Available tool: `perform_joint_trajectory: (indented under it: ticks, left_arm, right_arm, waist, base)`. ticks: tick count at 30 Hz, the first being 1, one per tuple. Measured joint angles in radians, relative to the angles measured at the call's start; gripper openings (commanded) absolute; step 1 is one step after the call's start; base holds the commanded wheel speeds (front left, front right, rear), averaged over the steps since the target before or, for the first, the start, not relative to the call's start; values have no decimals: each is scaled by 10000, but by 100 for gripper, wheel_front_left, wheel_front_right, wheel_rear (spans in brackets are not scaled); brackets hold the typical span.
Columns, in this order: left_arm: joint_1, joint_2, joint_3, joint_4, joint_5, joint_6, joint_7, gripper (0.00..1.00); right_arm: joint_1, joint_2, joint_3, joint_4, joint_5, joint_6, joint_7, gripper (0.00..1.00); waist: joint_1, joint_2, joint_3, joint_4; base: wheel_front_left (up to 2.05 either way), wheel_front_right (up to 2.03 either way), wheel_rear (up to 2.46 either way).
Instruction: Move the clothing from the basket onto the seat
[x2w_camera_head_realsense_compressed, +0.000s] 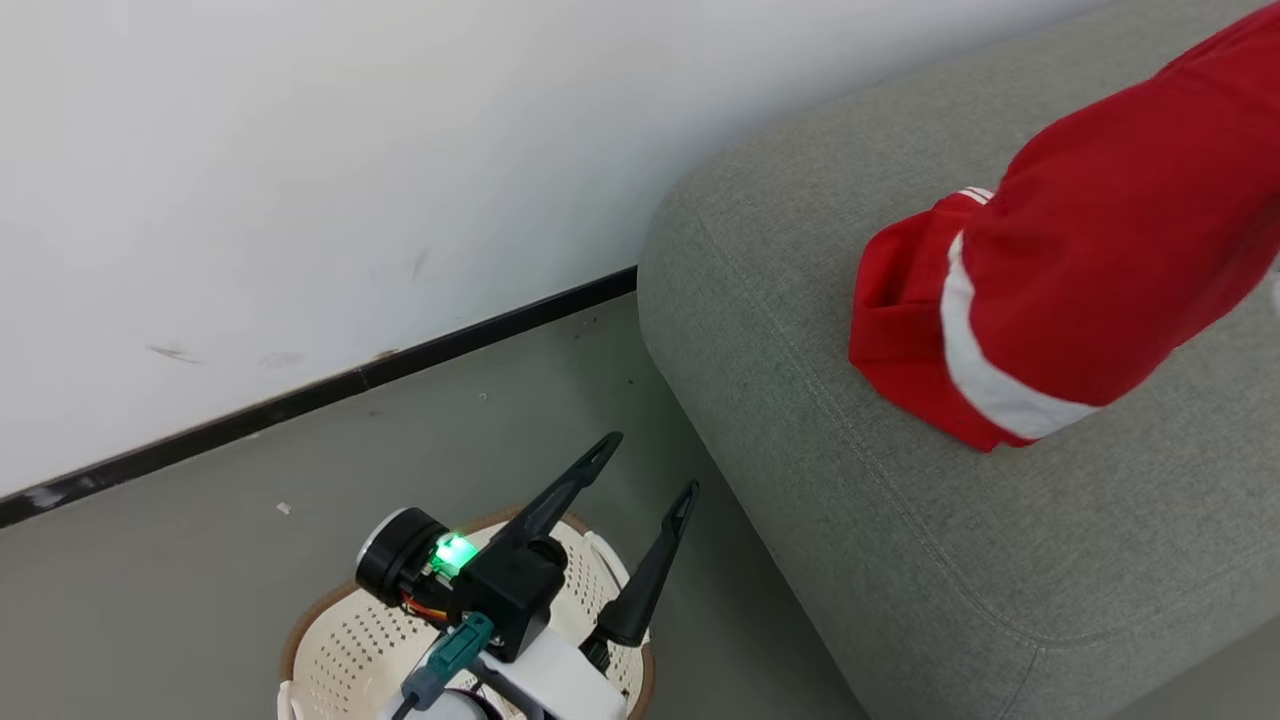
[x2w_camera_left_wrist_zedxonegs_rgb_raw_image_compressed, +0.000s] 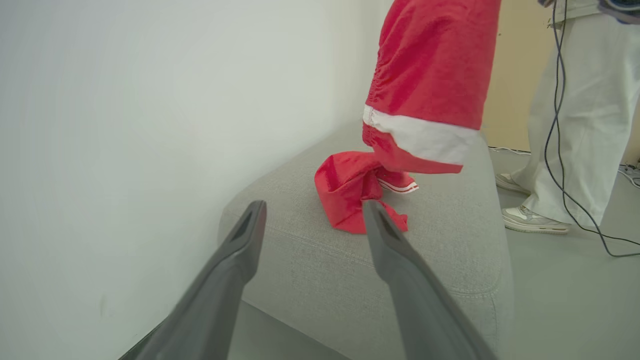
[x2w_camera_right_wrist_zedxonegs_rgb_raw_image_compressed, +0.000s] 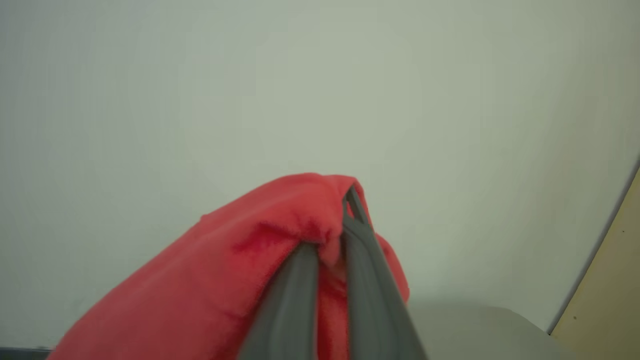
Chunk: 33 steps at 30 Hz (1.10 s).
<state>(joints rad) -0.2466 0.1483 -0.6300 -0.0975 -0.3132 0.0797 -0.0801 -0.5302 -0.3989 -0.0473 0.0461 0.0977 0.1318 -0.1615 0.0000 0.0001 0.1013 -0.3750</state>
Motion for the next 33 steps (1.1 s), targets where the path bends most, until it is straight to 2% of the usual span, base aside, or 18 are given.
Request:
perform_joint_trajectory:
  ticks: [5,17,33]
  left_arm:
    - [-197,94,-44,-343,167,58,186,100]
    - [-805,142,-414,-988,723,58,757,100]
    - [-1591,132,-681,-1452,1137,-46,1231,100]
  right_arm:
    - [-975,-407,-654,1062,280,0,313,0]
    - [-1755,-865,-1085,3505,222,0,571,0]
    - [-1821,-464,-742,5904,-683,0,372,0]
  waist:
    - [0,0,357,162]
    - [0,0,1341,677]
    - [0,0,2643,1556]
  base:
    - [0,0,0]
    - [0,0,0]
    - [0,0,0]
